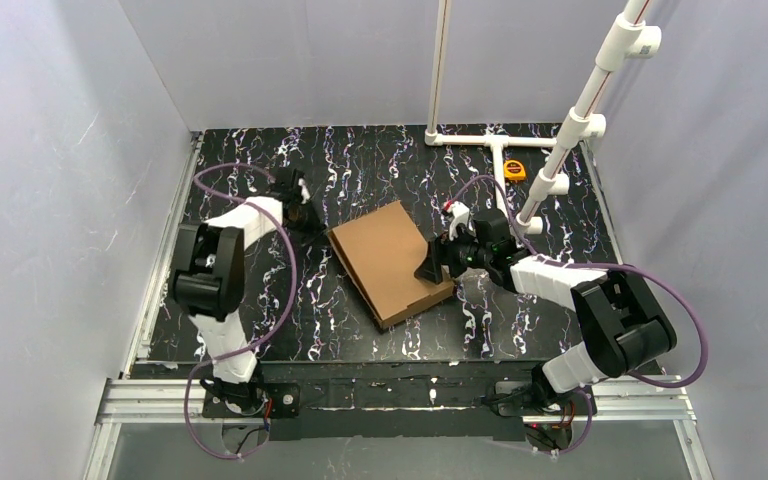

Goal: Fold the paper box

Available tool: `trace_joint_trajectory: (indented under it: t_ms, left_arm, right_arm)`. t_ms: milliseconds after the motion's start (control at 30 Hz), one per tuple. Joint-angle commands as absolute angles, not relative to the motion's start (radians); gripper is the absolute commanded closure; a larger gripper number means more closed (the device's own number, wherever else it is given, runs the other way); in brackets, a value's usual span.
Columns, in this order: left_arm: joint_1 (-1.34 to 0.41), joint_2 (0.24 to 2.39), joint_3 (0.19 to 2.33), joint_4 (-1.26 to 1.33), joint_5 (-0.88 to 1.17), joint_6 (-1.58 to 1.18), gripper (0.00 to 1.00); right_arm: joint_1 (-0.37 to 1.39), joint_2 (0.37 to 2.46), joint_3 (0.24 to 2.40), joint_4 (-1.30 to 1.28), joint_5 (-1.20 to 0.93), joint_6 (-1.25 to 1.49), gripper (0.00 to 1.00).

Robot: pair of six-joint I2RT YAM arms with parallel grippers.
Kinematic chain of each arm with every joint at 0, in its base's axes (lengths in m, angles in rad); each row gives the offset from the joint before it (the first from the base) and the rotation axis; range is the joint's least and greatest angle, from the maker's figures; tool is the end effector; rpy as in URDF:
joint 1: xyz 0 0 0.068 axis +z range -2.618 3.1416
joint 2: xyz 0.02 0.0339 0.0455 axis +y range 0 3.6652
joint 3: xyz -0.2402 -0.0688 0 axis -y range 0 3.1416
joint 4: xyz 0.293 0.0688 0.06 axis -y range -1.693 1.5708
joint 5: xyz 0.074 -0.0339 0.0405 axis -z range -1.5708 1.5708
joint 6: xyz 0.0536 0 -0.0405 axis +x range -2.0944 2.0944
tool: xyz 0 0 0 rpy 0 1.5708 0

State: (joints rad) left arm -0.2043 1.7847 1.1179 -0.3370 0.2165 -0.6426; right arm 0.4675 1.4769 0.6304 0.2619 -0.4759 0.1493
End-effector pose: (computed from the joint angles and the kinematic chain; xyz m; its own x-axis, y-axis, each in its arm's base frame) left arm 0.3954 -0.0937 0.1076 -0.8477 -0.4221 -0.3214 -0.2459 0.8494 -0.4669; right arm 0.2907 0.1742 0.1058 -0.5975 -0.1535 -0.7870 -0.6601 0.6514 0.3741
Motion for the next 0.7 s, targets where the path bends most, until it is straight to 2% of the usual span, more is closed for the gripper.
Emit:
trace_joint_trajectory:
  t_ms: [0, 100, 167, 333, 533, 667]
  left_arm:
    - [-0.29, 1.893, 1.326, -0.266, 0.423, -0.594, 1.0]
    - [-0.359, 1.918, 1.444, -0.413, 0.284, -0.526, 1.0]
    - [-0.368, 1.903, 1.437, -0.464, 0.215, -0.525, 1.0]
    - [-0.353, 1.771, 1.278, -0.475, 0.076, -0.532, 1.0]
    - [-0.299, 1.514, 1.018, -0.373, 0.077, -0.561, 1.0]
    - [-0.263, 1.326, 0.894, -0.347, 0.067, -0.569, 1.0]
  right_arm:
    - [0.492, 1.511, 0.644, 0.177, -0.483, 0.089, 0.15]
    - [0.493, 1.507, 0.647, 0.165, -0.469, 0.074, 0.15]
    - [0.492, 1.506, 0.648, 0.164, -0.463, 0.071, 0.15]
    - [0.492, 1.516, 0.661, 0.152, -0.459, 0.057, 0.14]
    - [0.491, 1.48, 0.729, 0.068, -0.408, -0.046, 0.02]
    - [0.489, 1.418, 0.766, 0.04, -0.355, -0.117, 0.02]
